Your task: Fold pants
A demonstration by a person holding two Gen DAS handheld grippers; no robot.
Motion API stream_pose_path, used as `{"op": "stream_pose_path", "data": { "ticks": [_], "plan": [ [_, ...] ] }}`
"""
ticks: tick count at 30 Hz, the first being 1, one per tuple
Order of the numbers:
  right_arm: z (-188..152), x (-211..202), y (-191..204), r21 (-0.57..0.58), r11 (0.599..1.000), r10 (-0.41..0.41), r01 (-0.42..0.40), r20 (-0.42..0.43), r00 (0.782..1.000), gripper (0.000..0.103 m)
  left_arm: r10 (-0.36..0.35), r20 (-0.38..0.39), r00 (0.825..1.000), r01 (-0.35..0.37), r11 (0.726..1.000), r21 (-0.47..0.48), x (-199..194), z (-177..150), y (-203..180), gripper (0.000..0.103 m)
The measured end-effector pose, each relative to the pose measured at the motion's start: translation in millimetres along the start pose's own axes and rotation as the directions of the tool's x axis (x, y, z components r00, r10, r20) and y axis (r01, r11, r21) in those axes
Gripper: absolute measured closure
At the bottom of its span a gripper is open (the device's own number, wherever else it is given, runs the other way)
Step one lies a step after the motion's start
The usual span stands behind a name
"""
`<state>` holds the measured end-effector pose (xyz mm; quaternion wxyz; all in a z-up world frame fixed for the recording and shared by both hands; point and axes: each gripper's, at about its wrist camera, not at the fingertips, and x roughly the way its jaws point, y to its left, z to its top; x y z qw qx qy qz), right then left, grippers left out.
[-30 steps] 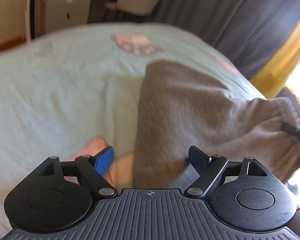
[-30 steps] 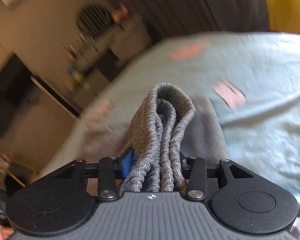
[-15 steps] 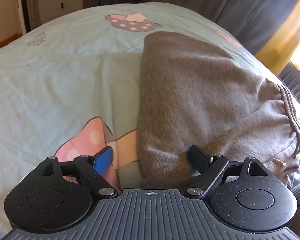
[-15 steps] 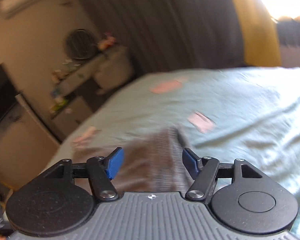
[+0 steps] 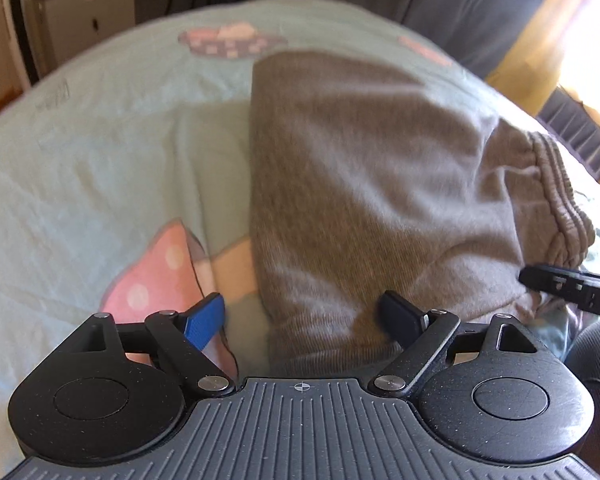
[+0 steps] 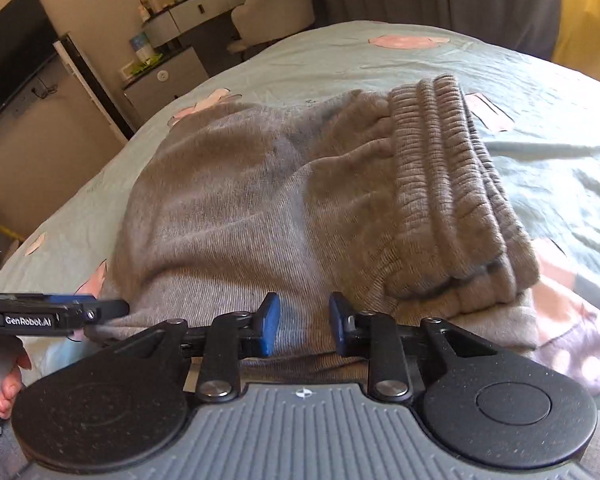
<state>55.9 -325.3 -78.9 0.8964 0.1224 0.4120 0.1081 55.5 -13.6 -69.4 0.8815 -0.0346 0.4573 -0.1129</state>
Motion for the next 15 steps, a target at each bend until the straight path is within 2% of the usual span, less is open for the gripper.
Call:
{"op": "stream_pose_path", "data": {
  "ticks": [4,7,11,13,15],
  "plan": [
    [-9,-5,0,-0.037,0.999,-0.021,0.022,0.015,1.000,0.077,0.048,0.093,0.995,-0.046,0.999,-0.018,-9,20,-1,0.014],
    [-5,-8,10,-0.056,0.998,-0.026,0.027,0.027,0.999,0.076,0.062,0.116,0.991,-0.064,0.998,0.010,0,43,-7,0.014],
    [20,-25,18,-0.075,0.997,-0.015,0.028,0.164,0.986,0.076,0.091,0.148,0.985,-0.097,0.995,0.035,19,72,-18,0.014],
    [38,-21,20,-0.091,0.994,-0.044,0.063,0.199,0.979,0.076,0.084,0.161,0.983,-0.093,0.995,0.047,29,87,-28,0.014],
    [54,-4,21,-0.125,0.987,-0.073,0.099,0.199,0.977,0.076,0.073,0.177,0.982,-0.088,0.993,0.080,41,98,-39,0.014]
  ]
}}
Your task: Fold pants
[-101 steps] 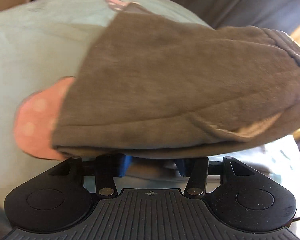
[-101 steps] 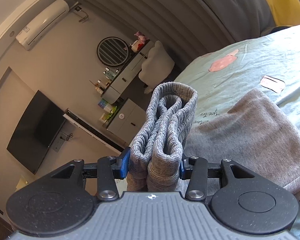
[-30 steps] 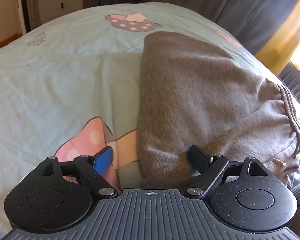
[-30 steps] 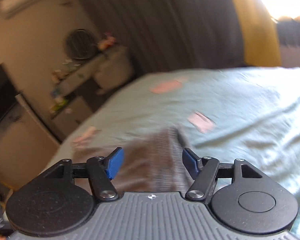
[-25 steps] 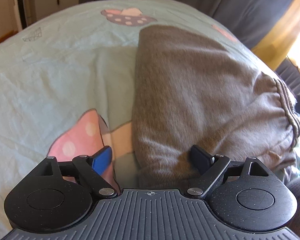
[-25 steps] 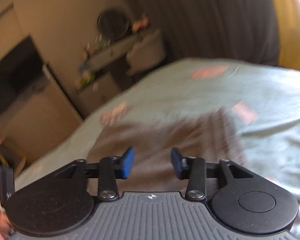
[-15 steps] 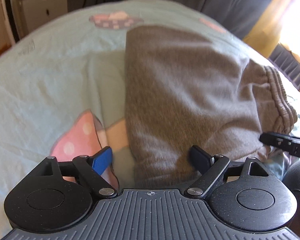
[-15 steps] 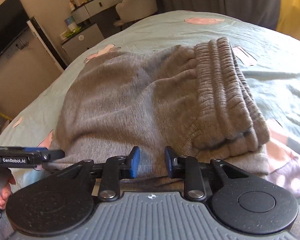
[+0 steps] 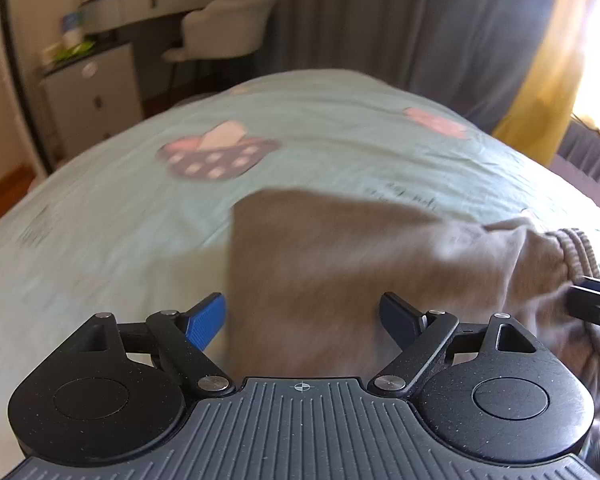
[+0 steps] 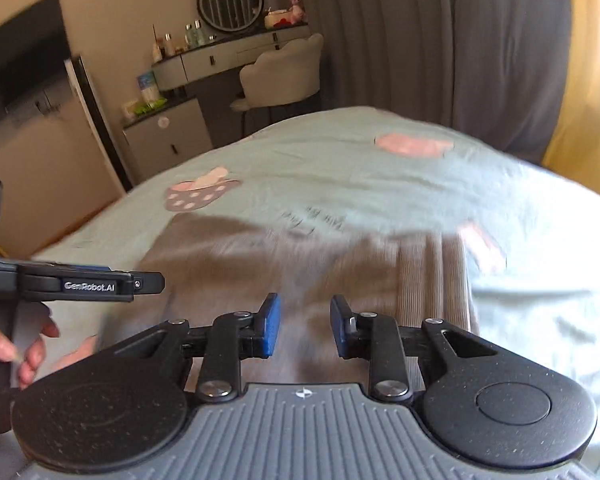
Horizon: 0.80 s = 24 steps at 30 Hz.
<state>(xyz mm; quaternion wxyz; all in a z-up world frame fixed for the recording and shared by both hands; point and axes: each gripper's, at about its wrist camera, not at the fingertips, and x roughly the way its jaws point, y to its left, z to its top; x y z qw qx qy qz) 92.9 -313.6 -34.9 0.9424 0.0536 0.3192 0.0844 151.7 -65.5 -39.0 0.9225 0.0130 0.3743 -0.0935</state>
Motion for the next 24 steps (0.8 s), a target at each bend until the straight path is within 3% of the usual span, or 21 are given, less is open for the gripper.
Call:
{"op": "stream_pose_path", "data": {
  "ticks": [3,7,10,15,19,24],
  "plan": [
    [11,41,-3,-0.009,1.000,-0.002,0.002,-0.054,0.999,0.076,0.014,-0.001,1.000,-0.014,0.998,0.061,27,8,-16,0.010],
    [12,84,-8,-0.022,0.998,-0.069,0.067,-0.097,0.993,0.077,0.067,0.055,0.996,-0.073,0.992,0.105,57,11,-24,0.003],
    [12,95,-15,-0.019,0.996,-0.090,0.089,-0.044,0.995,0.077,0.097,0.067,0.993,-0.103,0.989,0.101,76,15,-21,0.000],
    [6,98,-36,0.049,0.993,-0.108,0.108,-0.007,0.994,0.095,0.075,0.074,0.994,-0.081,0.993,0.091,85,15,-13,0.000],
    [3,90,-42,0.082,0.993,-0.087,0.087,-0.008,0.996,0.094,0.087,0.058,0.995,-0.093,0.990,0.103,73,12,-10,0.000],
    [-15,55,-39,0.136,0.990,-0.041,0.045,-0.034,0.999,0.088,0.078,0.011,0.997,-0.078,0.997,-0.001,50,4,2,0.000]
  ]
}}
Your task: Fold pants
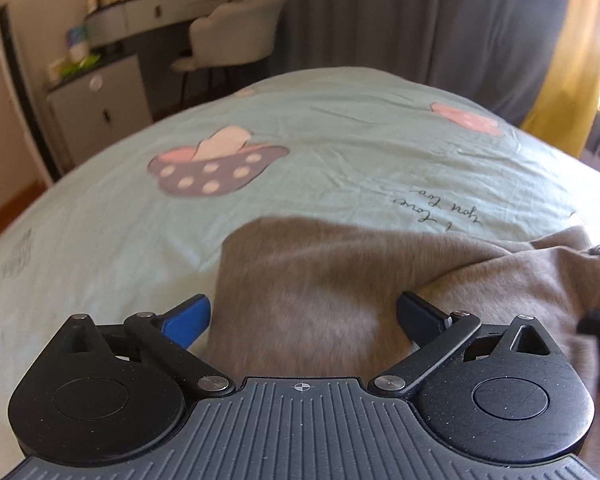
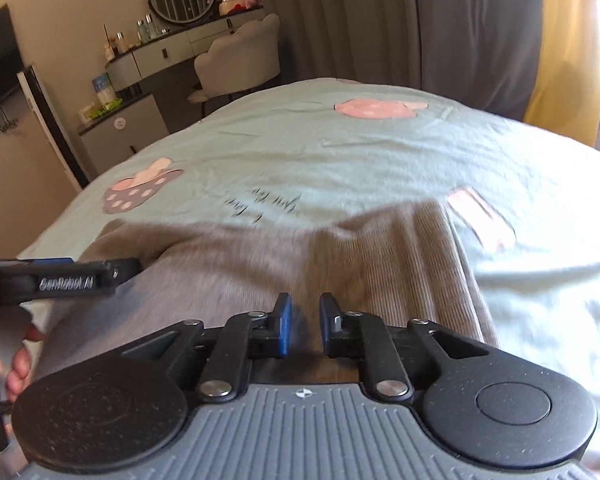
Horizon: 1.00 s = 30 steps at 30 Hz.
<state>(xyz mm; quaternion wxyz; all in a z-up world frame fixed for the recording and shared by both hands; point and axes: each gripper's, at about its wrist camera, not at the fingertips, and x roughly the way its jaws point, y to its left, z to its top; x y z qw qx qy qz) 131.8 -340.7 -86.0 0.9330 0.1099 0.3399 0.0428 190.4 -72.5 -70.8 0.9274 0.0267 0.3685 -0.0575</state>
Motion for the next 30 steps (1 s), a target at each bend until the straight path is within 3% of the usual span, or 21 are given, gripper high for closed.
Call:
{"op": "stream_pose_path", "data": {
  "ticks": [7,14,21,26,28,29,30],
  "plan": [
    [-34,-36,8,-0.074,0.997,-0.032,0.030,-0.037,0.999,0.086,0.014,-0.029,1.000,-0.011,0.997,0.075,-43,-33,-2,0.000],
    [-44,-47,20,-0.124,0.990,-0.074,0.062,-0.100,0.992,0.086,-0.007,-0.059,0.998,0.010,0.998,0.055,-69,-71,0,0.000],
    [-53,-59,16,-0.079,0.996,-0.060,0.051,-0.120,0.991,0.085,0.007,-0.053,0.999,-0.003,0.998,0.070,-82,-90,-5,0.000],
    [-54,-76,0,0.038,0.999,-0.013,0.018,-0.126,0.992,0.085,-0.044,-0.089,0.995,0.042,0.999,-0.020,-92,-99,4,0.000],
    [-57,-87,-14,0.140,0.990,0.036,-0.019,-0.116,0.993,0.077,-0.067,-0.076,0.995,0.062,0.996,-0.070,-100,-103,9,0.000],
    [-60,-93,-22,0.194,0.980,0.062,-0.039,-0.113,0.992,0.051,-0.071,-0.064,0.995,0.066,0.994,-0.086,-104,-105,11,0.000],
    [-63,-98,-31,0.246,0.968,0.067,-0.039,-0.107,0.992,0.031,-0.071,-0.051,0.996,0.066,0.993,-0.099,-109,-108,11,0.000]
  ]
}}
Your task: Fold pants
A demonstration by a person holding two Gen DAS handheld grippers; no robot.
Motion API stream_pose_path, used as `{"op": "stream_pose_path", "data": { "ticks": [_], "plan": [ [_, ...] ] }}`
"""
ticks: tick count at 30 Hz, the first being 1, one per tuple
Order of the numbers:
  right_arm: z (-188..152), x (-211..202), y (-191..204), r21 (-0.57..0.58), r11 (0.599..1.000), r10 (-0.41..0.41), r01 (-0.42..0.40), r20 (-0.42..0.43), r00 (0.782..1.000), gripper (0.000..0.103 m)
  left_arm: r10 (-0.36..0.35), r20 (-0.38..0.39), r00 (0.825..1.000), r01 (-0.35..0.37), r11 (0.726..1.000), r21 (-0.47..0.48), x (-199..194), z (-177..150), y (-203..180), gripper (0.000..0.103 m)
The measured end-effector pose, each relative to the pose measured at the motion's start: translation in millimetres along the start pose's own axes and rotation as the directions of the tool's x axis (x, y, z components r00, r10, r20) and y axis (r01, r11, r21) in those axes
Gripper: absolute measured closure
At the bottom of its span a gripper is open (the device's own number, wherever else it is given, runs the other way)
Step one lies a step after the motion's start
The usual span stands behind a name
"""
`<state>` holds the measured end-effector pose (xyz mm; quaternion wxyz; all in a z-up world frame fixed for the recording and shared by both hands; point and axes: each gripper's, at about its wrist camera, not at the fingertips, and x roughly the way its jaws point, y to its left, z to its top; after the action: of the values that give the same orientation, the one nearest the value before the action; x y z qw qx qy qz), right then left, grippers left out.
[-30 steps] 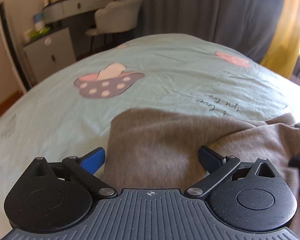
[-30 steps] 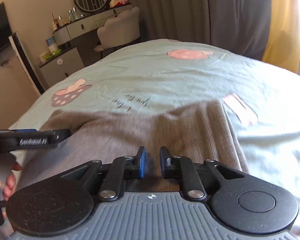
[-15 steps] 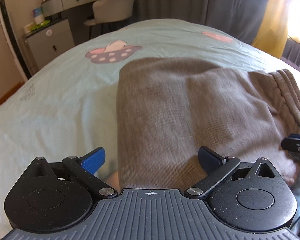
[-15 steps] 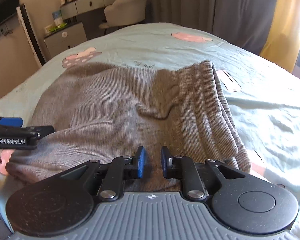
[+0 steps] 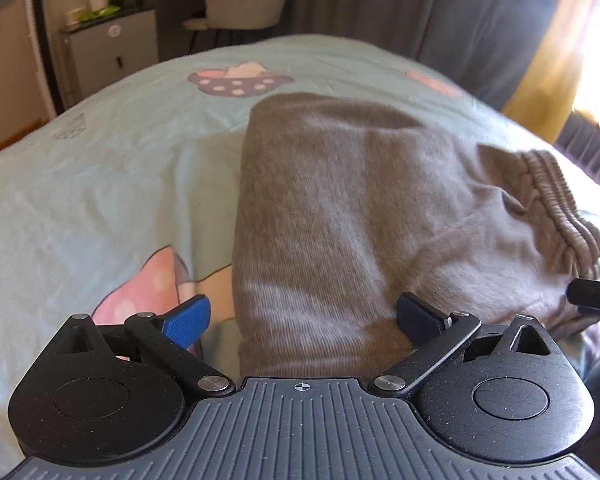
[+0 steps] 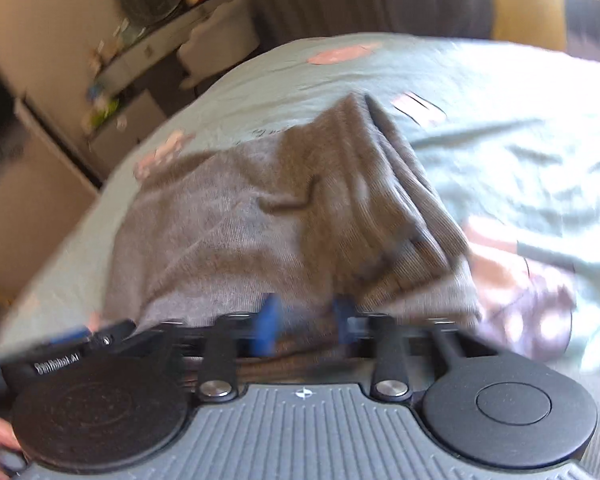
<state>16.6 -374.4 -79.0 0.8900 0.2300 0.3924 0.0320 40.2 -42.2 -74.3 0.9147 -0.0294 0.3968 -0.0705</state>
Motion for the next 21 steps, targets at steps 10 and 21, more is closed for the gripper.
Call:
{"op": "stream_pose_path", "data": {
  "ticks": [10,21],
  "plan": [
    [11,19,-56,0.418,0.897,0.137,-0.144,0.046,0.989,0.032,-0.014,0.033,0.999,0.015,1.000,-0.014,-10,-9,-6,0.000],
    [12,8,-20,0.167,0.985,0.014,-0.038,0.144,0.990,0.076,0.023,0.121,0.992,-0.018,0.999,-0.044,-18,1,4,0.000]
  ]
}}
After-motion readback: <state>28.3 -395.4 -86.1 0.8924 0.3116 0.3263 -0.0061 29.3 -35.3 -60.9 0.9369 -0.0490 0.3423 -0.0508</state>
